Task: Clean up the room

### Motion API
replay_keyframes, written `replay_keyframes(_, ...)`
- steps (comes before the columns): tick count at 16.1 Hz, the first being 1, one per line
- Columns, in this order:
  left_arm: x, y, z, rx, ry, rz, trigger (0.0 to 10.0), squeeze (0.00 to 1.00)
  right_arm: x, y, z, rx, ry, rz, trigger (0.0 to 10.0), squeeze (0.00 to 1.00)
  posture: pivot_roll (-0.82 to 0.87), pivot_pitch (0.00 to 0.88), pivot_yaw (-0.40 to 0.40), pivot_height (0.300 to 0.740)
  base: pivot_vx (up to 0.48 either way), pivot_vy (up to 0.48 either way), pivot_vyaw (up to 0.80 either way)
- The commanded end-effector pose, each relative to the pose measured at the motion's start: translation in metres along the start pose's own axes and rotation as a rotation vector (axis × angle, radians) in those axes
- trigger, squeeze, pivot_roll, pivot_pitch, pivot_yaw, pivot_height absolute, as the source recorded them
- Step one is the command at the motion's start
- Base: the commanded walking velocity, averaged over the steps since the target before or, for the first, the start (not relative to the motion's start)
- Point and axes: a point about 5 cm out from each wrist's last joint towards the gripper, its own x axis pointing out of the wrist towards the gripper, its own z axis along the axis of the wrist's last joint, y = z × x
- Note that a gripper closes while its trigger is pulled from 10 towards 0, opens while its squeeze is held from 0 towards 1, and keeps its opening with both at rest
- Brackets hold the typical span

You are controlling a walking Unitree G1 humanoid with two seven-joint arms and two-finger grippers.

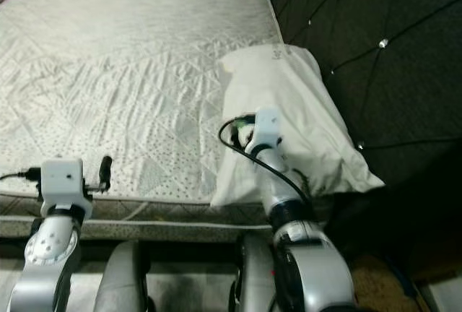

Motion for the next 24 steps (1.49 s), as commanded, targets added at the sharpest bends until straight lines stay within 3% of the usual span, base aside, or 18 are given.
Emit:
replay_keyframes(1,0.004,0.002,0.005,-0.009,-0.036,0.017,10.0,0.0,-0.008,-0.008,0.014,-0.03,-0.11,0.004,10.0,1.0,0.07,0.0,-0.074,0.592,0.0,0.0,0.0)
replay_keyframes(6,0.015,0.004,0.013,-0.039,-0.094,0.045,10.0,0.0,-0.035,-0.016,0.02,-0.081,-0.23,0.028,10.0,1.0,0.04,0.0,-0.061,0.592,0.0,0.0,0.0)
replay_keyframes(7,0.017,0.003,0.013,-0.044,-0.096,0.043,10.0,0.0,-0.036,-0.015,0.02,-0.08,-0.235,0.035,10.0,0.0,0.03,0.0,-0.052,0.592,0.0,0.0,0.0)
replay_keyframes(11,0.036,-0.005,0.023,-0.069,-0.146,0.006,10.0,0.0,-0.03,0.004,0.044,-0.066,-0.332,0.069,10.0,0.0,-0.01,0.0,-0.016,0.616,0.0,0.0,0.0)
replay_keyframes(17,0.041,-0.004,0.021,-0.113,-0.149,0.029,10.0,0.0,-0.029,-0.001,0.052,-0.095,-0.339,0.038,10.0,0.0,-0.03,0.0,-0.026,0.685,0.0,0.0,0.0)
replay_keyframes(23,0.033,-0.009,0.008,-0.133,-0.104,0.044,10.0,0.0,-0.03,-0.01,0.032,-0.103,-0.264,-0.011,10.0,0.0,0.0,0.0,-0.09,0.74,0.0,0.0,0.0)
replay_keyframes(24,0.034,-0.013,0.004,-0.137,-0.093,0.021,10.0,0.0,-0.032,-0.014,0.018,-0.078,-0.215,-0.045,10.0,0.0,0.01,0.0,-0.095,0.74,0.0,0.0,0.0)
